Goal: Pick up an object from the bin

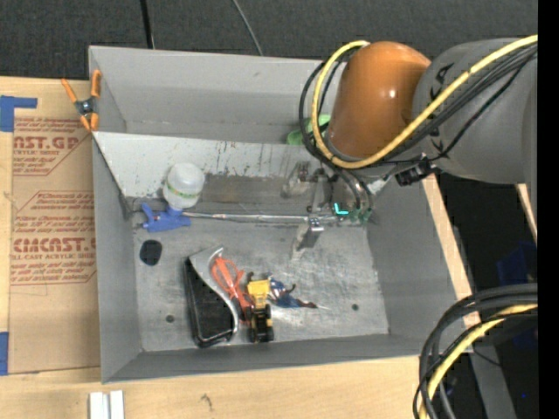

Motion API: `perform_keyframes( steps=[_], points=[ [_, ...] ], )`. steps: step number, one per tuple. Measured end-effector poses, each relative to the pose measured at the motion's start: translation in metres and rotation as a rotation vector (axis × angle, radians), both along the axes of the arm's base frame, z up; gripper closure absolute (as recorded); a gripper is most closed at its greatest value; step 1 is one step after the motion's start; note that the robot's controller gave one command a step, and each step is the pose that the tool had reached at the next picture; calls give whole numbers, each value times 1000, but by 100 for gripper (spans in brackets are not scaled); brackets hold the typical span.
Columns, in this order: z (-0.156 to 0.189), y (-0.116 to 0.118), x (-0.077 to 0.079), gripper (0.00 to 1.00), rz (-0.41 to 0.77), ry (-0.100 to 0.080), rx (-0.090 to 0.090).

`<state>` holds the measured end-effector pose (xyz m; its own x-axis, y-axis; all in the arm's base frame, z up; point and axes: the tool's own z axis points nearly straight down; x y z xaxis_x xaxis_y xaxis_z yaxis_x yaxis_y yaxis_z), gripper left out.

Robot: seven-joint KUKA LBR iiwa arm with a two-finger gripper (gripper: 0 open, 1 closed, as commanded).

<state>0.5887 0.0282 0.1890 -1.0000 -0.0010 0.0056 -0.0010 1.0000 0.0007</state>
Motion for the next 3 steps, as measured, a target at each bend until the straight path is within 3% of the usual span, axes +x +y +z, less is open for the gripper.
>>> perform_keyframes(
  steps=[1,2,3],
  points=[
    [4,0,2,0,-1,-8,0],
    [-44,17,-40,0,-11,-10,1],
    [-113,48,-68,100,100,-3,-4]
  ],
)
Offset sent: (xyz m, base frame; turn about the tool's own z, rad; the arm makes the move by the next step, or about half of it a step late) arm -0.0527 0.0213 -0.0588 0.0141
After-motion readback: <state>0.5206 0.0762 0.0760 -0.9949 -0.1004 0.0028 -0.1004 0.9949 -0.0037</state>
